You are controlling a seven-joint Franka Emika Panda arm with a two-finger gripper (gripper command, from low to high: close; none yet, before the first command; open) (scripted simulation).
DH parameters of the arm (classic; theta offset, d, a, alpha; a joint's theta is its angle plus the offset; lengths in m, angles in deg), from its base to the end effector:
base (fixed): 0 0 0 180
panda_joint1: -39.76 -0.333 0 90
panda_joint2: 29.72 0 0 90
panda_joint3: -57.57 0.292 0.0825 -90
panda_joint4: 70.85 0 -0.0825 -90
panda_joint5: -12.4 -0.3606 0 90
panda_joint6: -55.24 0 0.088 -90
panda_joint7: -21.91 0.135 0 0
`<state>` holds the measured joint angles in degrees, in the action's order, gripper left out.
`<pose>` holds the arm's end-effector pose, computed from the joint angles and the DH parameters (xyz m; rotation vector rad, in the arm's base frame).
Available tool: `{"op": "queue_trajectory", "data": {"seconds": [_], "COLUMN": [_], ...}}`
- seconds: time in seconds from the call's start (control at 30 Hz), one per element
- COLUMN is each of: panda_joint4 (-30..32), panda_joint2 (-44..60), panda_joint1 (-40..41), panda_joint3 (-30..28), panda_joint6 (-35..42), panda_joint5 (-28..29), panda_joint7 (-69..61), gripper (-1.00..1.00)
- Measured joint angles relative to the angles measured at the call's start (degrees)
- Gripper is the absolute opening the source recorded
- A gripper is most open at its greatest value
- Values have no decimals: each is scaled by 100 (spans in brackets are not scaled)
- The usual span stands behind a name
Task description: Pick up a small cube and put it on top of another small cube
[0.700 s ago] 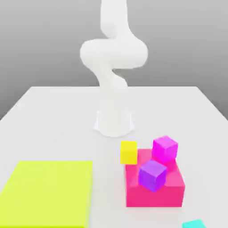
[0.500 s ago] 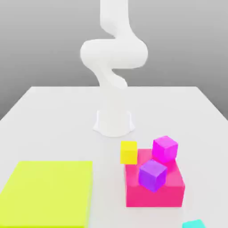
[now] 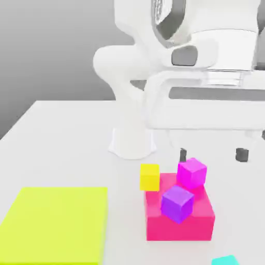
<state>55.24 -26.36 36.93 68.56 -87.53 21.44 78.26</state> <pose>0.5318 0.1286 0.3438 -2.9140 0.9486 -0.3817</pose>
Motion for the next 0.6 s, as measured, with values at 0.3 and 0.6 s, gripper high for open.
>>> {"op": "queue_trajectory", "data": {"seconds": [0.3, 0.6], "panda_joint4": [-208, -441], "panda_joint2": [1839, 3012], "panda_joint1": [-352, -617], "panda_joint3": [126, -88], "panda_joint6": [-440, -1147], "panda_joint5": [131, 379], "panda_joint7": [254, 465], "gripper": [0, -100]}}
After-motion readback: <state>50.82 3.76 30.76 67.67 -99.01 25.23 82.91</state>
